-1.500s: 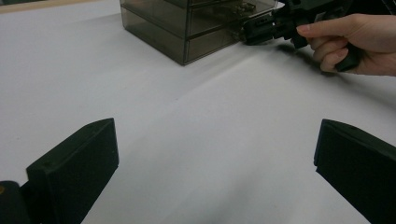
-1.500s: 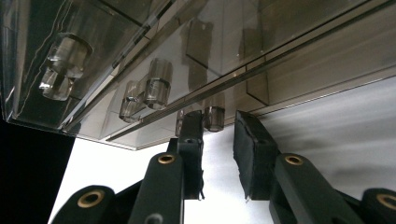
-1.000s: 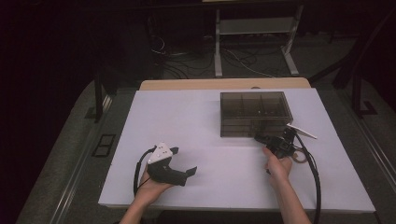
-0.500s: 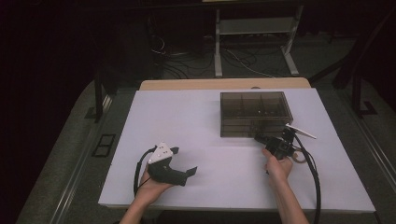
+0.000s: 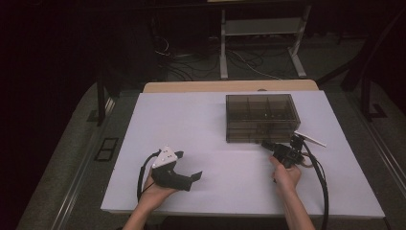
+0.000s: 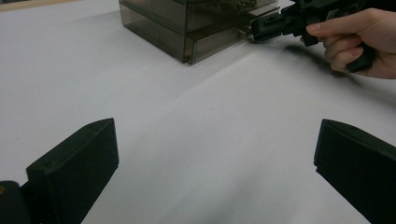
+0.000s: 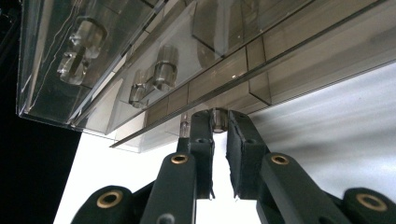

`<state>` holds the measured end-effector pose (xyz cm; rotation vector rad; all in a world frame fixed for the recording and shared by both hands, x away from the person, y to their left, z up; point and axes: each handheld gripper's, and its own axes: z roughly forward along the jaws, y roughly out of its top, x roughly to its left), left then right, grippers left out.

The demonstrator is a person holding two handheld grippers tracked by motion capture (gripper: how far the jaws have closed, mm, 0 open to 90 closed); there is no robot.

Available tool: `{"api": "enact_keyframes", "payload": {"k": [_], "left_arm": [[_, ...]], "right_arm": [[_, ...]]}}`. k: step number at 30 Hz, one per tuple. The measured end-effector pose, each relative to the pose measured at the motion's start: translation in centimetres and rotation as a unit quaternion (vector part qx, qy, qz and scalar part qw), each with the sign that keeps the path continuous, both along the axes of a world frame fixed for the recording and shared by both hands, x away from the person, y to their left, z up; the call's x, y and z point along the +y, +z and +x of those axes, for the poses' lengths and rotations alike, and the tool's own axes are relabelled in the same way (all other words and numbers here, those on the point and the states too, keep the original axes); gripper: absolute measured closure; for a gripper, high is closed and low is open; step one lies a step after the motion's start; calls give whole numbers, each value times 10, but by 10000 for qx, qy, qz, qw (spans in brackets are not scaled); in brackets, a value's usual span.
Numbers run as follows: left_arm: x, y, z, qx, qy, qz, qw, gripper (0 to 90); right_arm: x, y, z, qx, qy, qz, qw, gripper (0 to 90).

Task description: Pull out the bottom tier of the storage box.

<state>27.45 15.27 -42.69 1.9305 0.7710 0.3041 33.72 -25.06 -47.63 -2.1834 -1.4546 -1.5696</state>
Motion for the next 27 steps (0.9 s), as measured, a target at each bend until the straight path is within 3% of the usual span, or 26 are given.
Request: {"api": "enact_keyframes", "payload": {"k": [17, 27], "left_arm": [[-1, -1, 0, 9, -20, 12, 10000, 0], [-1, -1, 0, 6, -27, 13, 10000, 0]], "right_arm": [[0, -1, -9, -58, -4, 29, 10000, 796], [2, 1, -15, 63, -90, 34, 9999, 795]]}}
